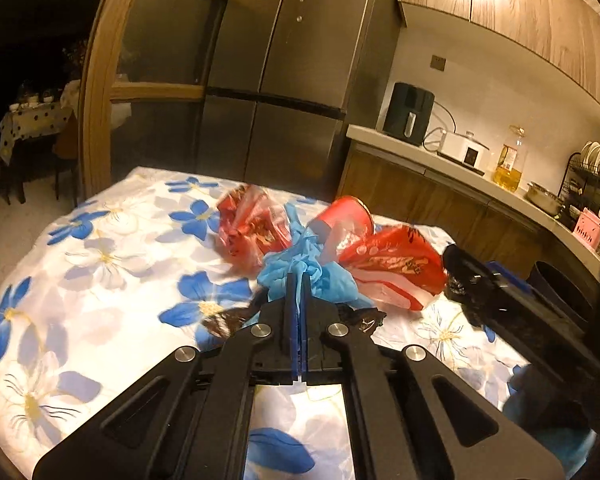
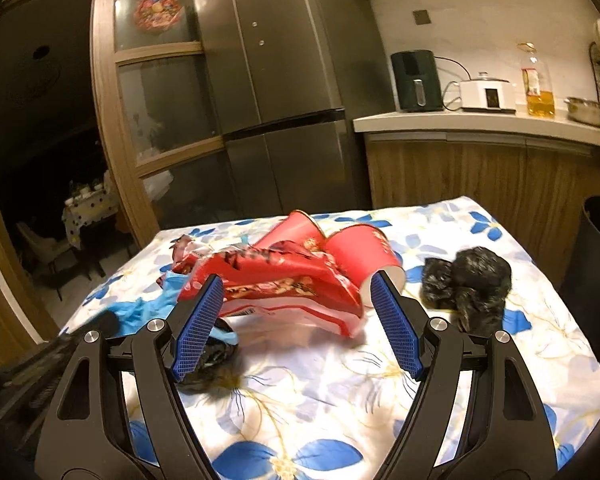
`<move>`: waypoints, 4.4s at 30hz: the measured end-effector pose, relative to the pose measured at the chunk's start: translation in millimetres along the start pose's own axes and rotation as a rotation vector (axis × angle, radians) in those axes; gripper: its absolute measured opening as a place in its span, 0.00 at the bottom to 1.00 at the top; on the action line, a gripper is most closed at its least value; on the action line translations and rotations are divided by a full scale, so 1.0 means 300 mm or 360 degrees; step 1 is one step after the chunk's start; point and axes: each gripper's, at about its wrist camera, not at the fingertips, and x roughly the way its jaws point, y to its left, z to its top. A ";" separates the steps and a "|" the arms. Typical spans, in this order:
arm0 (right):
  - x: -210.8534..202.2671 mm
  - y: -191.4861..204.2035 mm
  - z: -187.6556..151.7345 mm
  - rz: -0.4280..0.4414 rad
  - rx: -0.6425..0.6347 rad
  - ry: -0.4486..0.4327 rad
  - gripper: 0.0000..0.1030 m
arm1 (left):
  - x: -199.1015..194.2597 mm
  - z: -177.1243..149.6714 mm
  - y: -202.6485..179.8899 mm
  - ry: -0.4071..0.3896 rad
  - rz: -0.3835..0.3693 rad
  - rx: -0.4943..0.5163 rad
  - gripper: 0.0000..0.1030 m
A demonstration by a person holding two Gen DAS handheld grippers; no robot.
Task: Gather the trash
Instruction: 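Grasp the blue glove with the left tool while the right tool reaches the red wrapper, then grasp the red snack wrapper with the right tool and lift it, then carry the blue glove and red wrapper with both tools over the black bin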
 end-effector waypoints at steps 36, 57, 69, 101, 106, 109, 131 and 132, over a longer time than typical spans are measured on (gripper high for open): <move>0.109 -0.031 -0.078 -0.0035 0.0092 0.0229 0.39 | -0.039 0.044 0.097 -0.0031 0.0003 -0.0091 0.00; 0.081 -0.118 -0.106 -0.0053 0.0170 0.0282 0.00 | -0.068 0.042 0.060 -0.0039 -0.0029 -0.0067 0.00; -0.107 -0.136 -0.028 -0.0031 0.0154 0.0097 0.00 | -0.140 0.061 -0.024 -0.0121 -0.0076 -0.0011 0.00; -0.535 -0.583 0.120 -0.0357 0.0308 -0.0301 0.00 | -0.096 0.130 -0.718 -0.0222 -0.0584 0.0337 0.00; -0.577 -0.697 0.136 -0.0468 0.0358 -0.0343 0.00 | -0.059 0.126 -0.847 -0.0210 -0.0685 0.0377 0.00; -0.599 -0.763 0.151 -0.0535 0.0384 -0.0369 0.00 | -0.036 0.126 -0.935 -0.0210 -0.0753 0.0400 0.00; -0.589 -1.098 0.155 -0.0783 0.0541 -0.0312 0.00 | 0.181 0.066 -1.359 -0.0109 -0.1132 0.0480 0.00; -0.585 -1.107 0.156 -0.0785 0.0546 -0.0306 0.00 | 0.193 0.059 -1.367 -0.0096 -0.1146 0.0485 0.00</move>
